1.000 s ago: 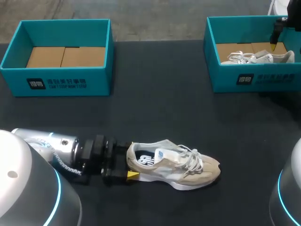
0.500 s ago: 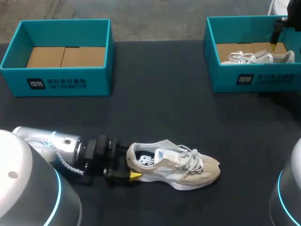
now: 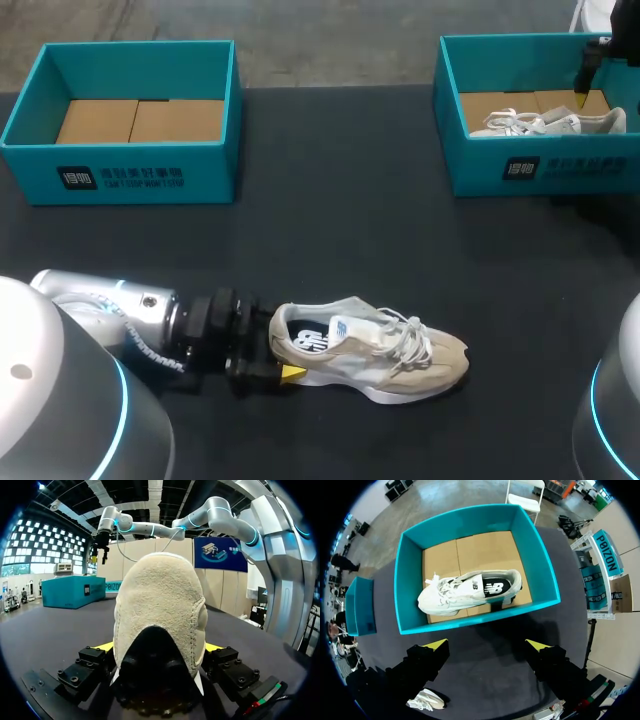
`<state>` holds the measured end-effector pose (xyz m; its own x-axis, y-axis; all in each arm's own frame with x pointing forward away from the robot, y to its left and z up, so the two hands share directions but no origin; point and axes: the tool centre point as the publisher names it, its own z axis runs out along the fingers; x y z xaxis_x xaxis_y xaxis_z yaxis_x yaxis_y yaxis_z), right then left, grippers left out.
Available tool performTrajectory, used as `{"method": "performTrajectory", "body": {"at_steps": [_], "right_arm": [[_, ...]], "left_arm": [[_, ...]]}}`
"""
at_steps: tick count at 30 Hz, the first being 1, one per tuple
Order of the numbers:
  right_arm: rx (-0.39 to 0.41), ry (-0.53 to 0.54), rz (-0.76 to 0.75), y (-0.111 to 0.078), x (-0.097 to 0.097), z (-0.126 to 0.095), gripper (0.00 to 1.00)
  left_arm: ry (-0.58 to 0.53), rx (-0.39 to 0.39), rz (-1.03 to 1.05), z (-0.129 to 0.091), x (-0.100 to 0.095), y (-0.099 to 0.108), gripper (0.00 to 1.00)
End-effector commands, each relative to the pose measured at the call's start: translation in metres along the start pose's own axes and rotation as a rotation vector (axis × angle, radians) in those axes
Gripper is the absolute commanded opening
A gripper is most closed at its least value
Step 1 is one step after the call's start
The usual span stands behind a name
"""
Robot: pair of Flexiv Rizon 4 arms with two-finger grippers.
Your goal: Take the shoe out of the shoebox, open the shoe tongue, remove and reinsert the insole, then place the shoe into the shoebox
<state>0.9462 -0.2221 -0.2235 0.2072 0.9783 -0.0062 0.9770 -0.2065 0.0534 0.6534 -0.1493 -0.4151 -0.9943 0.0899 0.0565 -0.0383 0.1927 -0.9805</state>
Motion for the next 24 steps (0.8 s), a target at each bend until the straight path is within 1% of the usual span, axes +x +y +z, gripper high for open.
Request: {"method": "performTrajectory", "body": {"at_steps": [1, 8, 9, 10, 11, 12, 13, 15, 16, 24], "right_arm": [[0.000, -0.002, 0.001, -0.0003, 0.0002, -0.0001, 1.00], [0.000, -0.002, 0.001, -0.0003, 0.0002, -0.0001, 1.00], [0.000, -0.002, 0.001, -0.0003, 0.0002, -0.0001, 1.00], [0.000, -0.002, 0.001, -0.0003, 0.0002, -0.0001, 1.00], [0.000, -0.002, 0.001, -0.0003, 0.0002, -0.0001, 1.00], [0.000, -0.002, 0.001, -0.0003, 0.0002, -0.0001, 1.00], [0.000, -0.002, 0.001, -0.0003, 0.0002, -0.0001, 1.00], [0.000, -0.002, 0.001, -0.0003, 0.0002, -0.0001, 1.00], [0.000, -0.002, 0.001, -0.0003, 0.0002, -0.0001, 1.00], [0.000, -0.002, 0.001, -0.0003, 0.0002, -0.0001, 1.00]], "left_arm": [[0.004, -0.005, -0.003, 0.0013, 0.0007, 0.0005, 1.00], [0.010, -0.008, -0.006, 0.0032, 0.0024, 0.0030, 1.00], [0.010, -0.008, -0.006, 0.0033, 0.0025, 0.0035, 0.85], [0.010, -0.009, -0.006, 0.0033, 0.0026, 0.0039, 0.62], [0.009, -0.008, -0.006, 0.0032, 0.0026, 0.0042, 0.46], [0.009, -0.008, -0.007, 0.0030, 0.0024, 0.0047, 0.36], [0.008, -0.007, -0.008, 0.0028, 0.0023, 0.0049, 0.28], [0.008, -0.006, -0.009, 0.0020, 0.0025, 0.0056, 0.07], [0.008, -0.006, -0.009, 0.0016, 0.0027, 0.0060, 0.00], [0.008, 0.014, -0.024, -0.0048, 0.0021, 0.0074, 0.00]]}}
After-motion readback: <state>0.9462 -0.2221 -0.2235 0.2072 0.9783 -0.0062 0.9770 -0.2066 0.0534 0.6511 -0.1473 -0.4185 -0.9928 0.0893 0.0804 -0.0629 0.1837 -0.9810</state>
